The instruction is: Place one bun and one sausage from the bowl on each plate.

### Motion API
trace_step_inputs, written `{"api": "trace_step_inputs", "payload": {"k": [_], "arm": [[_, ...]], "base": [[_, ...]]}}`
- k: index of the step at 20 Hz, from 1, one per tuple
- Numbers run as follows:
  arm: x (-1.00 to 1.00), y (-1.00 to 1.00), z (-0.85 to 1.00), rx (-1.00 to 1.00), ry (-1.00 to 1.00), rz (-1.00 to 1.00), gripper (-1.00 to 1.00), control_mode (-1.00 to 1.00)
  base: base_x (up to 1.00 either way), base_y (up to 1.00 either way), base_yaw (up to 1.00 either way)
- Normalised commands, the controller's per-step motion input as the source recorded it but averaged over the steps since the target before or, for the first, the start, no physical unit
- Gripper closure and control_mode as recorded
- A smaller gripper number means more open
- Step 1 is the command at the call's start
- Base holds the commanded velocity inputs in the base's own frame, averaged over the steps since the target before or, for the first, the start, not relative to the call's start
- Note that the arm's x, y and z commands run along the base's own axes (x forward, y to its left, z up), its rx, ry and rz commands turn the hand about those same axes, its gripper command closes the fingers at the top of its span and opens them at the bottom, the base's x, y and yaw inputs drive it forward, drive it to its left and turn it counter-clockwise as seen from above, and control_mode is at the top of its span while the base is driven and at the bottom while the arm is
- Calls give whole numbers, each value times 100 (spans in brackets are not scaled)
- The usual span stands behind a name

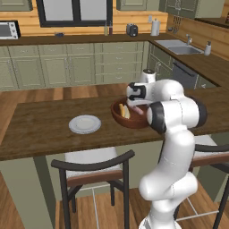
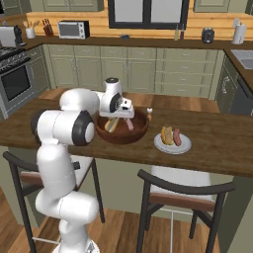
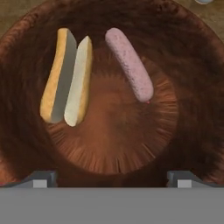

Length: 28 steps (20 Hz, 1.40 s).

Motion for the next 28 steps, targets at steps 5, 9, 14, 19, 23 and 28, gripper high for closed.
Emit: {"api": "trace_step_inputs", "payload": {"k": [5,9,14,19,23,28], "arm": [[47,-11,-25,0,0,0,-100,-100],[49,-18,-43,0,0,0,-100,-100],[50,-18,-39,0,0,0,-100,-100],[53,-5,-39,0,0,0,-100,-100],[58,-6,-32,0,0,0,-100,-100],[30,-6,-26,0,0,0,-100,-100]], "base": [[0,0,0],[0,0,0],[0,0,0],[0,0,0],[0,0,0],[0,0,0]]}}
